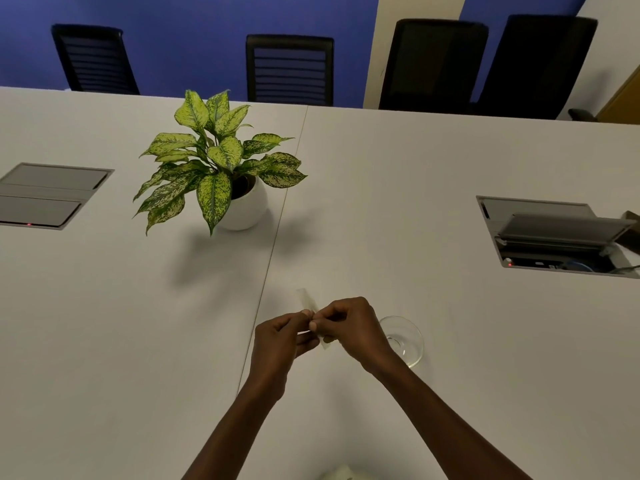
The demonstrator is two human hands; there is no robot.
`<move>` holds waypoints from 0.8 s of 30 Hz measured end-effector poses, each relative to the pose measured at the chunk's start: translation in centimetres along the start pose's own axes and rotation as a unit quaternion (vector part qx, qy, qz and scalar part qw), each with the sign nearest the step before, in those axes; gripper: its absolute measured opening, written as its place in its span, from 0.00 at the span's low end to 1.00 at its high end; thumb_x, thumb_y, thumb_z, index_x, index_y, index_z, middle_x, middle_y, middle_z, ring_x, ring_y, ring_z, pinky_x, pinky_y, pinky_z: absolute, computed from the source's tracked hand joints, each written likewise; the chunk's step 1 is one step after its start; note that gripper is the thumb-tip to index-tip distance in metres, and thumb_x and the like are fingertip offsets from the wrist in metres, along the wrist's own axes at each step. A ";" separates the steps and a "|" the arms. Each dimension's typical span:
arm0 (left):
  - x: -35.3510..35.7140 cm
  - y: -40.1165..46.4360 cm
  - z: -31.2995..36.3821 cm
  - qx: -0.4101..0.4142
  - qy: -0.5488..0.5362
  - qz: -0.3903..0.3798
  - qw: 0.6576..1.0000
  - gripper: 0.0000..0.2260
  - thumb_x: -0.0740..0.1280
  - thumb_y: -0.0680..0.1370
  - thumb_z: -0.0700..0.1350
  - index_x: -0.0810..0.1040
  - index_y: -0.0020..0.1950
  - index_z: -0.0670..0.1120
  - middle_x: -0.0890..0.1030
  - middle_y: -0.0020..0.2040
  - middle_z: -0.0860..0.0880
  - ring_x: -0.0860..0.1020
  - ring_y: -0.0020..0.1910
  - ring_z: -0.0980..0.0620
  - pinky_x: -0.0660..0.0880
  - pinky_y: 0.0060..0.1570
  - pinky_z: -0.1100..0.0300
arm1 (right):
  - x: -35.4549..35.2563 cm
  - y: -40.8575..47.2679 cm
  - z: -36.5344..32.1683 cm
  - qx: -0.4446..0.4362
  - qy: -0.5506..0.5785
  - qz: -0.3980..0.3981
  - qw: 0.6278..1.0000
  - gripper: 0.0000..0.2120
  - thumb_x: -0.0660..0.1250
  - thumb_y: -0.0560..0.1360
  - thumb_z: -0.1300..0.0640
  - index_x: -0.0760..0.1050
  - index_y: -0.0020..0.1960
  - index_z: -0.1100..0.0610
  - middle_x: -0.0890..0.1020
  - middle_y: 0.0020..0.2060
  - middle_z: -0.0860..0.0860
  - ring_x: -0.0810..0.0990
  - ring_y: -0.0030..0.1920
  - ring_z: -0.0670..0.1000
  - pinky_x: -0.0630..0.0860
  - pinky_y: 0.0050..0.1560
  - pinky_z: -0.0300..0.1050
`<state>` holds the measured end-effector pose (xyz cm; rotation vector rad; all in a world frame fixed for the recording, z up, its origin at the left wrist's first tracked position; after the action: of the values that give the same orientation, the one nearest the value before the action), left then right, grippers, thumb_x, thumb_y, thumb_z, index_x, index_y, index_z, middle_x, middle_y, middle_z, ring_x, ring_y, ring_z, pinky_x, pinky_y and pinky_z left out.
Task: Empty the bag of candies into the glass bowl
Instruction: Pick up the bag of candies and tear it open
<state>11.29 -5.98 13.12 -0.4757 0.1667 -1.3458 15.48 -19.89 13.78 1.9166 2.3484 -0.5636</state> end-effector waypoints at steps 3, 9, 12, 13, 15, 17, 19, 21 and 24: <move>0.3 0.1 0.0 0.002 0.001 -0.008 1.000 0.10 0.67 0.79 0.43 0.88 0.44 0.48 0.88 0.43 0.43 0.87 0.45 0.44 0.84 0.44 0.58 | -0.5 -0.2 -0.1 -0.002 0.002 0.013 1.000 0.03 0.76 0.70 0.60 0.85 0.43 0.59 0.87 0.36 0.56 0.85 0.34 0.49 0.85 0.44 0.47; 1.0 0.0 0.1 0.019 0.004 -0.027 0.999 0.10 0.65 0.80 0.43 0.87 0.49 0.46 0.88 0.46 0.43 0.87 0.48 0.45 0.83 0.45 0.60 | -1.3 -0.5 -0.6 -0.021 -0.038 0.023 0.999 0.04 0.72 0.74 0.60 0.85 0.44 0.59 0.87 0.36 0.57 0.86 0.35 0.52 0.85 0.42 0.45; 1.5 -0.1 0.3 0.031 0.007 -0.039 0.999 0.09 0.67 0.79 0.45 0.87 0.48 0.48 0.88 0.46 0.44 0.87 0.48 0.46 0.83 0.47 0.59 | -1.5 -0.7 -1.1 -0.041 -0.073 0.025 0.996 0.06 0.70 0.75 0.57 0.83 0.43 0.59 0.86 0.35 0.55 0.85 0.34 0.51 0.84 0.40 0.44; 1.8 -0.3 0.4 0.035 0.009 -0.043 0.998 0.08 0.68 0.79 0.46 0.87 0.49 0.48 0.88 0.47 0.44 0.87 0.48 0.46 0.83 0.49 0.58 | -1.5 -0.8 -1.1 -0.043 -0.083 0.026 0.995 0.08 0.69 0.76 0.55 0.83 0.42 0.59 0.86 0.35 0.56 0.85 0.34 0.51 0.83 0.39 0.45; 2.0 -0.3 0.3 0.037 0.006 -0.043 0.998 0.07 0.70 0.78 0.45 0.86 0.51 0.45 0.88 0.47 0.43 0.86 0.49 0.45 0.83 0.50 0.56 | -1.6 -0.8 -0.9 -0.032 -0.079 0.024 0.996 0.11 0.69 0.76 0.53 0.82 0.43 0.60 0.86 0.35 0.56 0.85 0.35 0.52 0.83 0.39 0.47; 1.9 -0.4 0.1 0.026 -0.013 -0.032 0.999 0.07 0.69 0.78 0.42 0.87 0.49 0.44 0.88 0.47 0.42 0.86 0.48 0.43 0.83 0.48 0.55 | -1.7 -0.9 -0.6 -0.016 -0.060 0.014 0.998 0.10 0.69 0.76 0.54 0.82 0.43 0.61 0.86 0.36 0.57 0.84 0.34 0.50 0.83 0.41 0.46; 2.0 -0.5 -0.1 0.012 -0.024 -0.025 0.999 0.08 0.68 0.78 0.40 0.87 0.46 0.45 0.88 0.45 0.41 0.87 0.46 0.42 0.84 0.45 0.57 | -1.8 -1.0 -0.2 -0.004 -0.042 0.005 0.999 0.10 0.69 0.76 0.56 0.82 0.43 0.62 0.86 0.37 0.59 0.83 0.33 0.47 0.83 0.42 0.47; 2.0 -0.5 -0.1 0.008 -0.022 -0.017 1.000 0.09 0.67 0.78 0.39 0.87 0.44 0.46 0.88 0.44 0.41 0.87 0.45 0.42 0.84 0.43 0.57 | -1.8 -1.1 0.2 0.013 -0.007 0.006 1.000 0.09 0.68 0.76 0.58 0.82 0.43 0.63 0.85 0.37 0.62 0.83 0.34 0.51 0.83 0.44 0.51; 2.2 -0.5 -0.4 0.004 -0.029 -0.011 0.999 0.08 0.68 0.78 0.39 0.86 0.45 0.43 0.87 0.44 0.39 0.87 0.45 0.41 0.83 0.44 0.56 | -2.1 -1.3 0.8 0.035 0.055 0.012 0.998 0.09 0.67 0.75 0.61 0.81 0.43 0.66 0.84 0.39 0.66 0.84 0.36 0.63 0.82 0.48 0.59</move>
<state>11.19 -8.31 13.33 -0.5109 0.1078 -1.3525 14.55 -22.29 13.96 2.0539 2.3967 -0.5600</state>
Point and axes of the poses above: each hand's wrist, its own y-axis towards the middle knuckle, its own x-axis out of the palm, z = x × y, the point moved 7 cm from there along y, towards the middle knuckle
